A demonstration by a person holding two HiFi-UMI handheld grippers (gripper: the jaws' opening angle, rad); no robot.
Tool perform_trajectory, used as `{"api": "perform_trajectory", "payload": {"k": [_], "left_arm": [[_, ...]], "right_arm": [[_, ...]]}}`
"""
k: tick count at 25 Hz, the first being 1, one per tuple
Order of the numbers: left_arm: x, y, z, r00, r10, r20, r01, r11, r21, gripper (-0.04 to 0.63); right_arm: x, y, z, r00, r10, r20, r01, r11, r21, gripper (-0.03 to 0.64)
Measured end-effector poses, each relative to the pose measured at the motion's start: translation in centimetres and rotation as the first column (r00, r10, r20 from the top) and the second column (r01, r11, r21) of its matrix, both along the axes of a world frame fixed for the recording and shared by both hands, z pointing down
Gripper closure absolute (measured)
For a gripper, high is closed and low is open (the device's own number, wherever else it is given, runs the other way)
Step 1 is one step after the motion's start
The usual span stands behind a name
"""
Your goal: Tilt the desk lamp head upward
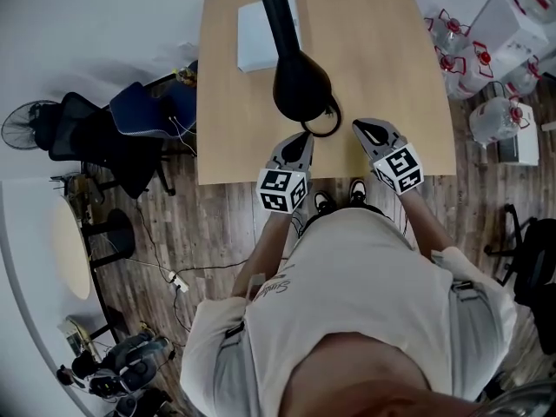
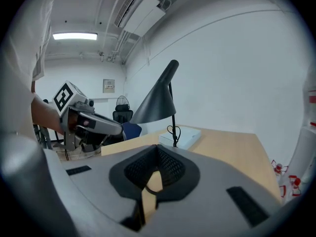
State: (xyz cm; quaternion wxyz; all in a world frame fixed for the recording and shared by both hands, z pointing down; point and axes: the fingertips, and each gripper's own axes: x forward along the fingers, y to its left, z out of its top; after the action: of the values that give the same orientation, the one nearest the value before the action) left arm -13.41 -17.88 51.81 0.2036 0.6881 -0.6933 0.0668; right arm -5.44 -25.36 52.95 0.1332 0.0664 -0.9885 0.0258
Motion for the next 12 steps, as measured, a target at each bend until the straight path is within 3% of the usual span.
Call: {"api": "perform_trajectory", "payload": {"k": [5, 12], "left_arm": [[-1.1, -0.6, 0.3, 1.0, 0.003, -0.002, -0.003, 1.0, -0.005, 0.578], [-3.6, -1.0, 1.7, 0.999, -0.037, -0.008, 0.037, 0.999, -0.031, 0.578]], "right_arm": [[-1.8, -0.1, 3.6, 0.995, -0.043, -0.094, 0.045, 0.999, 0.022, 0.621], [-5.1, -1.4, 12.0, 0.963, -0.098, -0.252, 0.08, 0.993, -0.082, 0.621]]}}
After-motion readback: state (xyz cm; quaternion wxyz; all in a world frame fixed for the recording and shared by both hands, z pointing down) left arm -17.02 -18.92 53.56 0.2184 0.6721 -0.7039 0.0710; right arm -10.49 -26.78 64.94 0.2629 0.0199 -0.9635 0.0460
